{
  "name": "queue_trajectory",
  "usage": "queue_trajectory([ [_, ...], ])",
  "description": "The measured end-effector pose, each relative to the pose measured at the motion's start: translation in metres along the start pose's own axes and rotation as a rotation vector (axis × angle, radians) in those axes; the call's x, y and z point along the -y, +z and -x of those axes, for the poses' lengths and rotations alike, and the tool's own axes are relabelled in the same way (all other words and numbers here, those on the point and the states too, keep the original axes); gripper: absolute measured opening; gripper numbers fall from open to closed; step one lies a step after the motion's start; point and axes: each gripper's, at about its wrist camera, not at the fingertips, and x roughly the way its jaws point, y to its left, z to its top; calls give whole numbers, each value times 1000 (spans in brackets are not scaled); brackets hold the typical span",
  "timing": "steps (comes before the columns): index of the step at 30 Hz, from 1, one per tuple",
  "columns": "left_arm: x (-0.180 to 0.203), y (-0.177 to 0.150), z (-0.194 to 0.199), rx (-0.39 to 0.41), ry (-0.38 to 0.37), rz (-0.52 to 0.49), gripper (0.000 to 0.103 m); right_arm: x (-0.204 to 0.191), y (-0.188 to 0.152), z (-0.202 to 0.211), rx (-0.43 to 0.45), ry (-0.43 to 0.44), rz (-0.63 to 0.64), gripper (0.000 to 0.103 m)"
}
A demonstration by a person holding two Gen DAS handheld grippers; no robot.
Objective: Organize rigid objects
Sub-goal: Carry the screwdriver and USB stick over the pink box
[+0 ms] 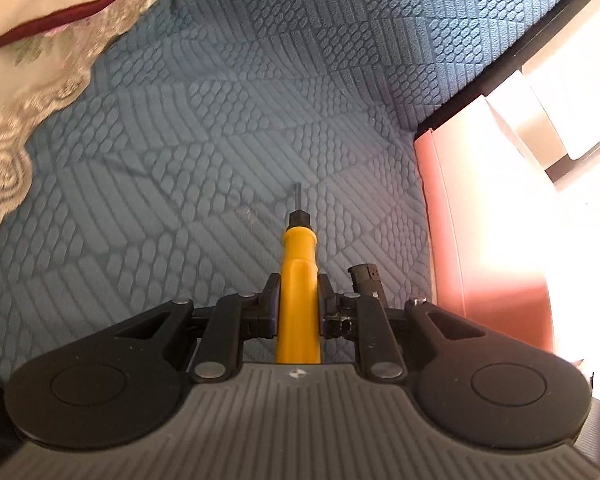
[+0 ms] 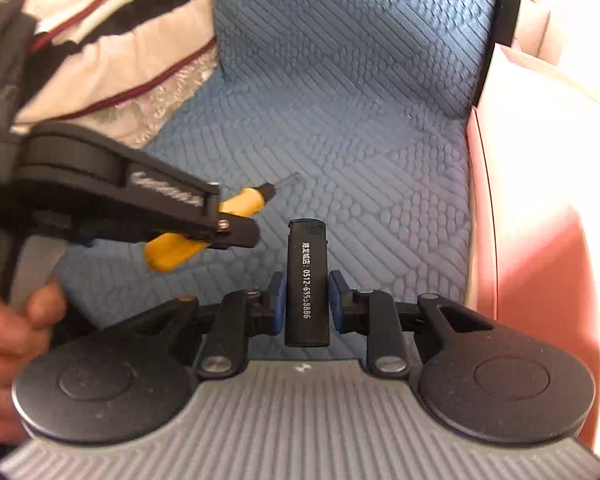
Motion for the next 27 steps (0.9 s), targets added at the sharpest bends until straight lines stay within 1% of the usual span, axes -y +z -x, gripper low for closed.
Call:
queue_trajectory([
  [4,1,1,3,15,-10,10,21,3,-3,-8,-13,-19,-28,27],
  [10,-1,2,-1,5,-17,19,21,7,-6,-14,-27,-4,-65,29],
  [12,-3,2,-1,2,-21,25,21,10,-3,-17,-21,0,-85,34],
  [13,-4,3,-2,3,-23,27,21,10,-2,-18,-16,1,-92,34],
  [16,-5,4,-4,3,-25,33,21,9,0,-24,-18,-7,-95,34],
  [19,-6,5,-6,1,-28,36,21,4,1,-31,-29,-4,-67,34],
  [21,-6,5,-6,0,-28,36,21,1,1,-36,-42,-25,-43,34],
  [24,-5,6,-8,-4,-30,38,21,-1,2,-37,-34,-37,-30,34],
  [26,-5,6,-11,-8,-31,39,21,0,2,-38,-30,-42,-40,32],
  [27,-5,6,-12,-10,-30,39,21,0,2,-37,-29,-46,-41,28],
])
